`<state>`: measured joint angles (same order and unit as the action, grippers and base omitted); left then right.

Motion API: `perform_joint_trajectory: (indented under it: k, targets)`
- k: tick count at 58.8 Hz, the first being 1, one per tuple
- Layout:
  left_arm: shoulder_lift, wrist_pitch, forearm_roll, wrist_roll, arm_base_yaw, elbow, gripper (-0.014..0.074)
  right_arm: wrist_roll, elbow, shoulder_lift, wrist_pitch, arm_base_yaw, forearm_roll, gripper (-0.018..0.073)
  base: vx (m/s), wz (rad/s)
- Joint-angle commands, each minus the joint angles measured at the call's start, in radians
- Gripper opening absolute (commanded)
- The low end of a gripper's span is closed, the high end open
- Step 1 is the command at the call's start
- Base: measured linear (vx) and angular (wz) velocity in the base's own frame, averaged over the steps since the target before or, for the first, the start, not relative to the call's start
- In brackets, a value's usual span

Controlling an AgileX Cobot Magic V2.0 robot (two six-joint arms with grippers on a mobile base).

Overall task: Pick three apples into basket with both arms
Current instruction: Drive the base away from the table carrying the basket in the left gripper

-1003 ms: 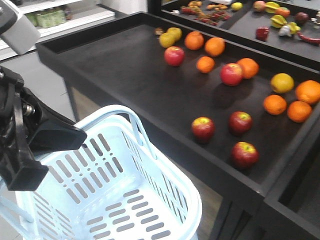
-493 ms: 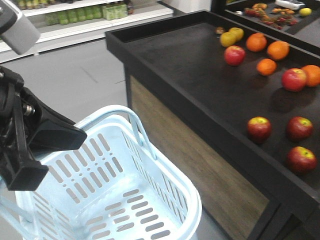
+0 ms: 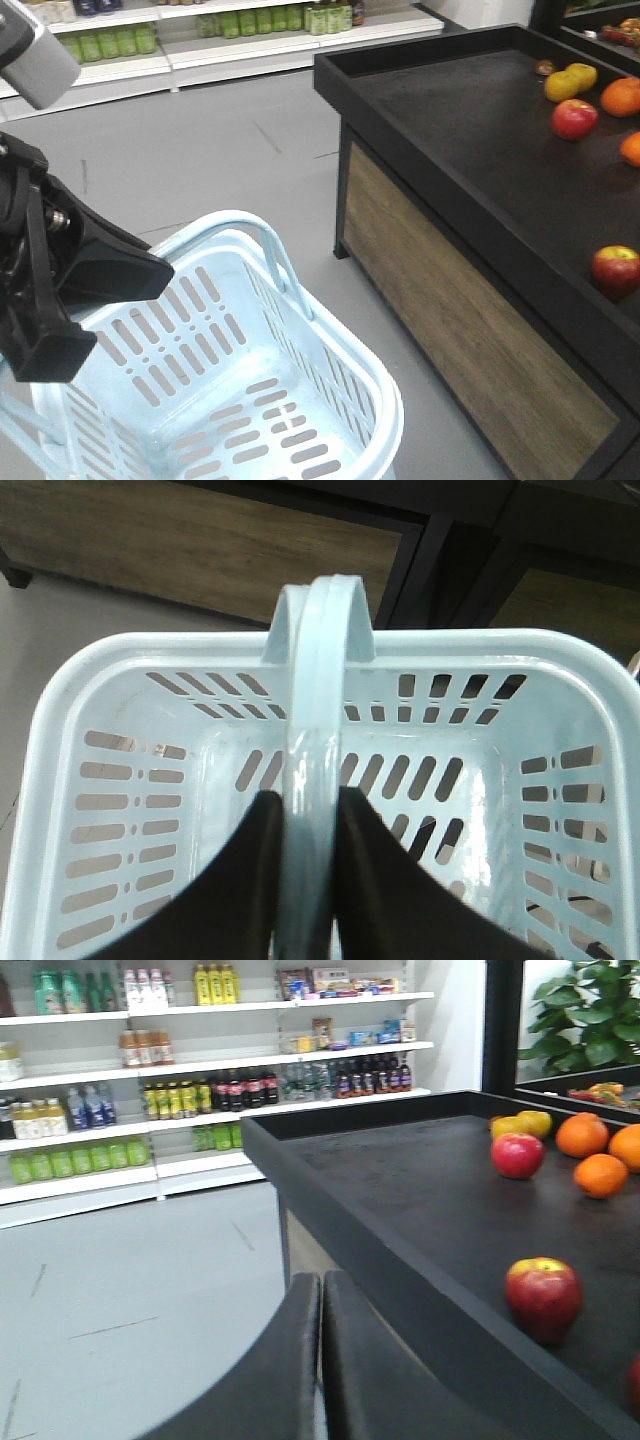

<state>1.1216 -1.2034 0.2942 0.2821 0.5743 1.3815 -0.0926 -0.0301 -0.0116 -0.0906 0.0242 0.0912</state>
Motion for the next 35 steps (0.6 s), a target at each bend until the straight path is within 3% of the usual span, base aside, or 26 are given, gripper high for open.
perform_joint_trajectory:
  k: [1,35]
  targets:
    - [-0.021,0.065,0.032,-0.010,0.005,0.027,-0.0006,0.007,-0.011,-0.011,0.074,-0.005,0.005,-0.0008,-0.08,0.30]
    - [-0.021,0.065,0.032,-0.010,0.005,0.027,-0.0006,0.007,-0.011,-0.011,0.074,-0.005,0.005,-0.0008,-0.04,0.29]
